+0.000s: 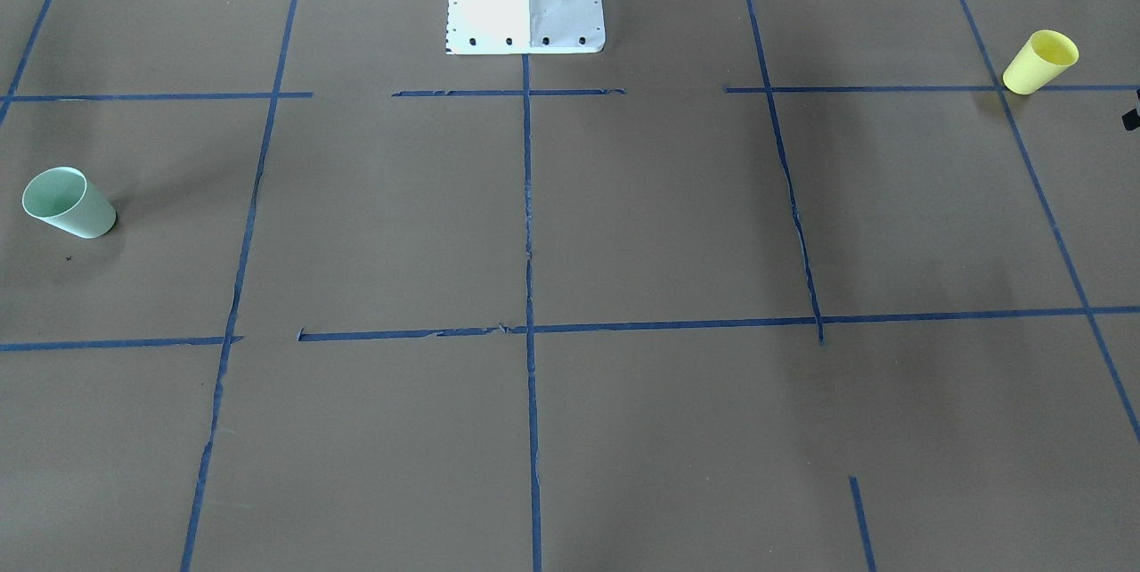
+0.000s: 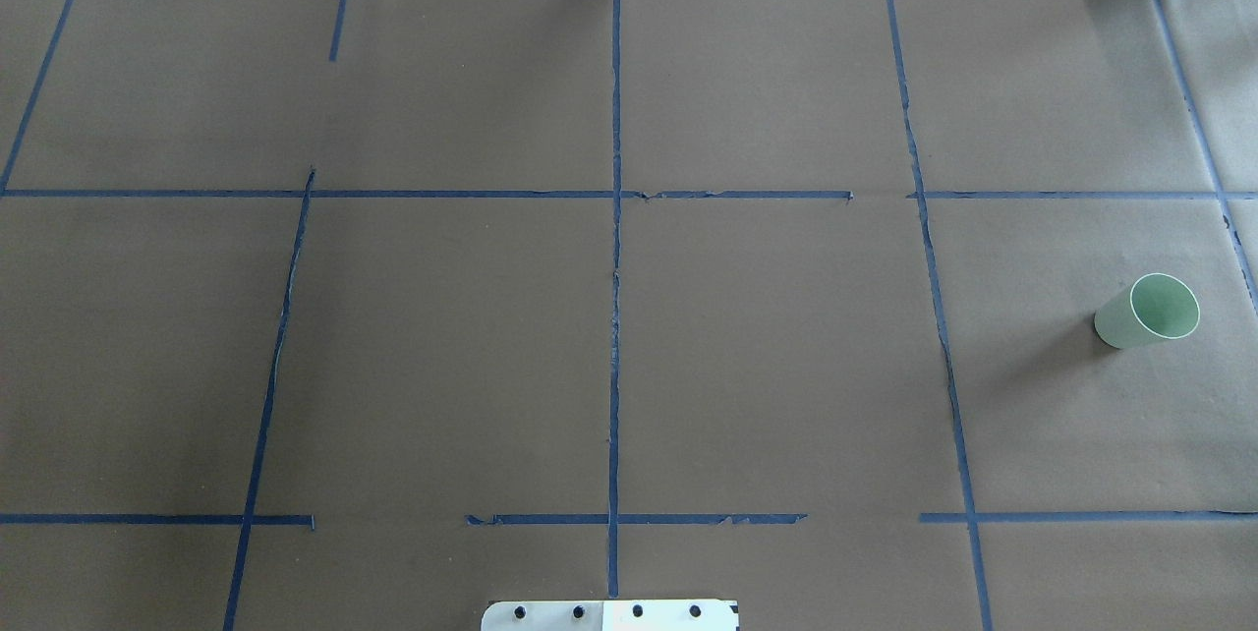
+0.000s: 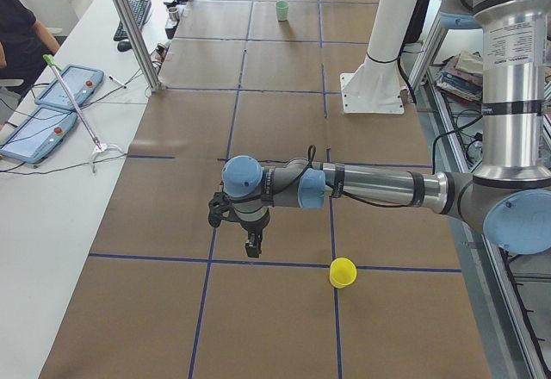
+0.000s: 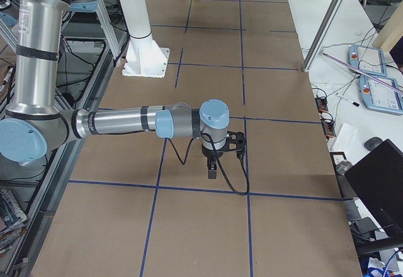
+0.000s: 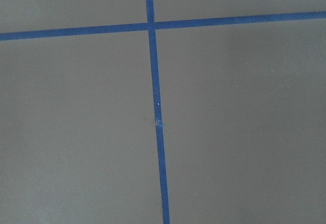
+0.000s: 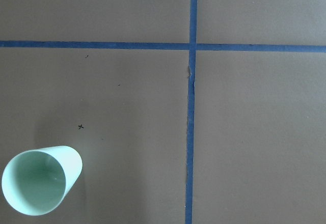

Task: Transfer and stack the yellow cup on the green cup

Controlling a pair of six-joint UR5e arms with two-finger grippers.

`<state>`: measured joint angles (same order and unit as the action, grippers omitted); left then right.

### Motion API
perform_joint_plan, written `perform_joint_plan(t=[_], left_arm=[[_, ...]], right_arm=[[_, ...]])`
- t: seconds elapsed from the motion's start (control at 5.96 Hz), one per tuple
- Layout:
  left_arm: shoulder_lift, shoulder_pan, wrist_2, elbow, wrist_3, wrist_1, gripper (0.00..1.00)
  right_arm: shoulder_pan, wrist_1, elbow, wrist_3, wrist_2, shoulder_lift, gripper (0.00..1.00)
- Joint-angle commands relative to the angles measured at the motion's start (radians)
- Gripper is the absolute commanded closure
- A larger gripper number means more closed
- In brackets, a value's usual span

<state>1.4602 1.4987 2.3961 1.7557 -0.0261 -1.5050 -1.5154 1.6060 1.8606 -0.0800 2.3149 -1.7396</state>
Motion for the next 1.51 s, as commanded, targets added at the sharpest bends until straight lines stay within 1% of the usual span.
perform_joint_plan(t=[0.0,0.67,1.18,1.34], left_arm=[[-0.009,0.000,-0.050,0.020,-0.003,-0.003,0.00],[-0.011,0.000,-0.046,0.021,0.006,-0.006,0.00],[-0.009,-0.003,-0.038,-0.001,0.006,-0.018,0.00],[-0.027,-0.003,-0.038,-0.001,0.000,-0.020,0.00]], right_arm=[[0.001,0.002,0.002,0.008,-0.002,0.000,0.00],[0.007,0.000,0.006,0.002,0.003,0.002,0.00],[0.031,0.000,0.005,0.003,0.001,0.009,0.00],[0.031,0.000,0.005,0.003,0.001,0.011,0.00]])
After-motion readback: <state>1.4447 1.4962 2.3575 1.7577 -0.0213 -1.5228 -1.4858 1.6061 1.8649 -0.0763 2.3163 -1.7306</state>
